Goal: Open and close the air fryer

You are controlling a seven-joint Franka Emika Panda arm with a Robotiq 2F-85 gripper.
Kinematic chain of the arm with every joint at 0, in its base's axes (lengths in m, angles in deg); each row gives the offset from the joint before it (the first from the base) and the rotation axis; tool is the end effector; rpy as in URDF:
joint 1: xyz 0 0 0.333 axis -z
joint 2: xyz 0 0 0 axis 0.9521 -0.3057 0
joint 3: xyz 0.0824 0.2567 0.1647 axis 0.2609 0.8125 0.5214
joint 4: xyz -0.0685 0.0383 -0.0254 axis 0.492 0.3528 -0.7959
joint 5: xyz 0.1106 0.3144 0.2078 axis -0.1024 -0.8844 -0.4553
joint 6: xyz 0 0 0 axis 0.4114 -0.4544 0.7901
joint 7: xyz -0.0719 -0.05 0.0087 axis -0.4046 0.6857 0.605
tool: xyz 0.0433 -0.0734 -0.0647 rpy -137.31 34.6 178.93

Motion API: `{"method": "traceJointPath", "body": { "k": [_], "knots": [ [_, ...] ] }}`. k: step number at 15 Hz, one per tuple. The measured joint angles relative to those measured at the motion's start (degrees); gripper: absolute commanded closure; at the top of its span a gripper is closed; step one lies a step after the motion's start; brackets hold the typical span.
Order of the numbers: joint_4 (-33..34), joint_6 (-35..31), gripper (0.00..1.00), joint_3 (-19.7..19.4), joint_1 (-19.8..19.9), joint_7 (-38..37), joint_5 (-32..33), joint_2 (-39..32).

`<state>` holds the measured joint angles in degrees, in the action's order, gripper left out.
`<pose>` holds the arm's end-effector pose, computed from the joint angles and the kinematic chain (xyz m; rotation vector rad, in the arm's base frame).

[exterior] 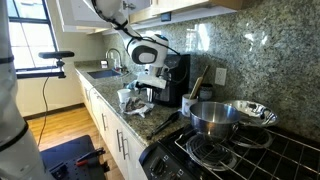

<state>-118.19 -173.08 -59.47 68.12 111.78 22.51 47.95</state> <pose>0.5261 0.1264 0.2856 -2.5434 -1.1341 -0.2220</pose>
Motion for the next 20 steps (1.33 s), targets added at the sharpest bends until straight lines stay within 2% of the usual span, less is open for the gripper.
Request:
{"method": "traceJointPath", "body": {
  "k": [4,8,14,20],
  "knots": [
    [1.03,-6.73,0.00,0.96,0.88,4.64,-2.47,-4.09],
    [3.09,-10.11,0.00,3.82,2.01,8.07,-4.05,-6.87],
    [5.51,-13.44,0.00,8.06,2.28,9.13,-4.65,-8.62],
    [5.99,-16.58,0.00,10.01,2.57,9.12,-4.77,-9.42]
  ]
}}
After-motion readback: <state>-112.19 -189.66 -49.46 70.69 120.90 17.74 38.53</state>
